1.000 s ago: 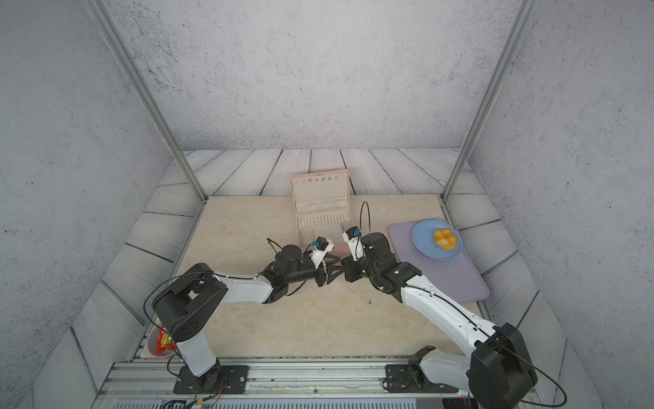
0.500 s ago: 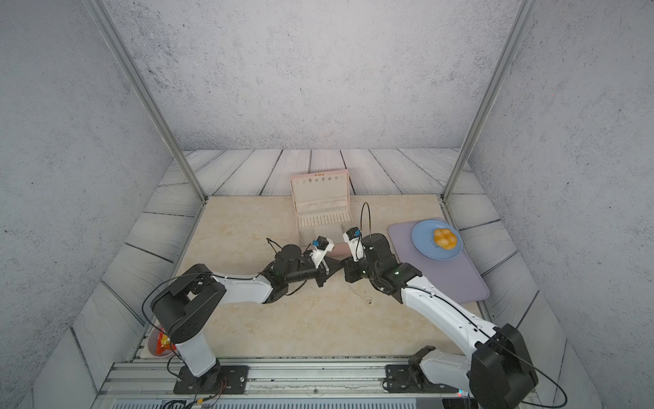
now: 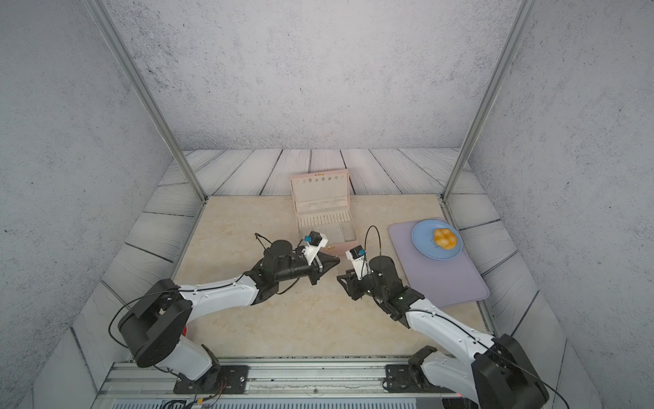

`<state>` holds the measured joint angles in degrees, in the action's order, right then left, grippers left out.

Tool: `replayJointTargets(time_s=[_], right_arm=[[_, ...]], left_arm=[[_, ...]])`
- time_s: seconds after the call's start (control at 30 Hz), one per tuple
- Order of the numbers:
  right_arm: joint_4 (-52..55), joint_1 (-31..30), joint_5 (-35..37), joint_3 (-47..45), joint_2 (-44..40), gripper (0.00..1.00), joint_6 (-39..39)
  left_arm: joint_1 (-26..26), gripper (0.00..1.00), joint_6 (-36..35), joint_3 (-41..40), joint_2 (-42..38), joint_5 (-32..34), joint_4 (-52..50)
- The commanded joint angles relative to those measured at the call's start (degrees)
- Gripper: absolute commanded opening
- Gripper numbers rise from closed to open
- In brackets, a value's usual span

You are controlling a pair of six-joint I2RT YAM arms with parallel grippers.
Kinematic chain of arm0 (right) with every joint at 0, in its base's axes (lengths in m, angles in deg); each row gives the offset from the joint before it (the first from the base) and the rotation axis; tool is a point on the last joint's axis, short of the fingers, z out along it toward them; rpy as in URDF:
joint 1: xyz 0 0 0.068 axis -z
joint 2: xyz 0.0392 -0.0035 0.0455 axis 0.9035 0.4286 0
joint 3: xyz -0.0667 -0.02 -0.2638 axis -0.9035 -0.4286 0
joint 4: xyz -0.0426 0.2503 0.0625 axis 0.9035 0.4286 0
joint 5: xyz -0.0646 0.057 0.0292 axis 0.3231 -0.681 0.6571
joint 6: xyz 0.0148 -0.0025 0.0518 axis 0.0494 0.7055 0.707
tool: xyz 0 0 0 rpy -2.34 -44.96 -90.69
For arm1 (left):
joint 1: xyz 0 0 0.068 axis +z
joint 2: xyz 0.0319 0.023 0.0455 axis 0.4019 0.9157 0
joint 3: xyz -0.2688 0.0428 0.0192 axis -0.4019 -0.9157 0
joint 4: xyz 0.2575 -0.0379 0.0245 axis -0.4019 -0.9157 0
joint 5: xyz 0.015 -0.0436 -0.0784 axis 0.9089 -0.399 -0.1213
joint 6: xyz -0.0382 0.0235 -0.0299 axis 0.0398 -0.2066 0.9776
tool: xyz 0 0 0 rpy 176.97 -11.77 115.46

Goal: Put jewelry chain into jewelry box
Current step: Adjust the necklace.

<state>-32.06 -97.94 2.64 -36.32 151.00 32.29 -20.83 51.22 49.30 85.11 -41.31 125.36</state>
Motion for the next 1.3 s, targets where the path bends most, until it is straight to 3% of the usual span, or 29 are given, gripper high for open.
replayJointTargets(time_s=[0.0, 0.2, 0.4, 0.5, 0.53, 0.63, 0.67, 0.7, 0.97, 1.13, 1.27], right_arm=[[-11.2, -0.1, -1.85, -0.13, 0.64, 0.44, -1.29], [-17.1, -0.16, -3.91, -0.87, 2.29, 0.39, -1.14], [-18.12, -0.17, -4.44, -0.82, 2.76, 0.0, -0.43], [-18.89, -0.15, -3.67, -1.88, 1.42, 0.0, -0.08], [-18.33, -0.1, -3.3, -1.88, 1.02, 0.0, 0.05], [-15.31, -0.18, -1.47, -1.46, -0.45, 0.0, 0.23], [-14.44, -0.12, -0.76, -1.3, -0.9, 0.0, 0.27], [-13.41, -0.08, -0.05, -1.15, -1.46, 0.0, 0.32], [-8.41, -0.22, 3.47, -0.48, -5.61, 0.0, 1.05], [-6.54, -0.13, 4.04, -0.17, -7.48, 0.0, 1.07], [-5.9, -0.12, 3.87, 0.17, -8.14, 0.0, 1.34]], left_arm=[[-0.2, 0.0, -1.1, 2.31, -0.97, -3.46, -2.99], [-0.28, 0.0, -1.05, 2.94, -1.89, -4.5, -4.15], [-0.29, 0.0, -0.24, 2.72, -2.13, -3.85, -3.34], [-0.25, 0.0, -0.19, 2.45, -1.65, -2.26, -3.35], [-0.22, 0.11, -0.08, 2.17, -1.61, -0.43, -3.7], [-0.13, 0.85, -0.49, -1.16, -1.95, 6.9, -1.32], [-0.15, 0.97, -1.37, -2.75, -1.69, 7.85, 0.66], [-0.16, 0.99, -2.64, -3.97, -1.16, 8.02, 3.0], [-0.73, 0.96, -3.21, -5.62, 11.54, 3.16, 16.63], [-1.47, 0.9, -4.52, -2.63, 17.87, 1.34, 16.33], [-1.53, 0.8, -3.75, -0.46, 22.06, -0.41, 16.58]])
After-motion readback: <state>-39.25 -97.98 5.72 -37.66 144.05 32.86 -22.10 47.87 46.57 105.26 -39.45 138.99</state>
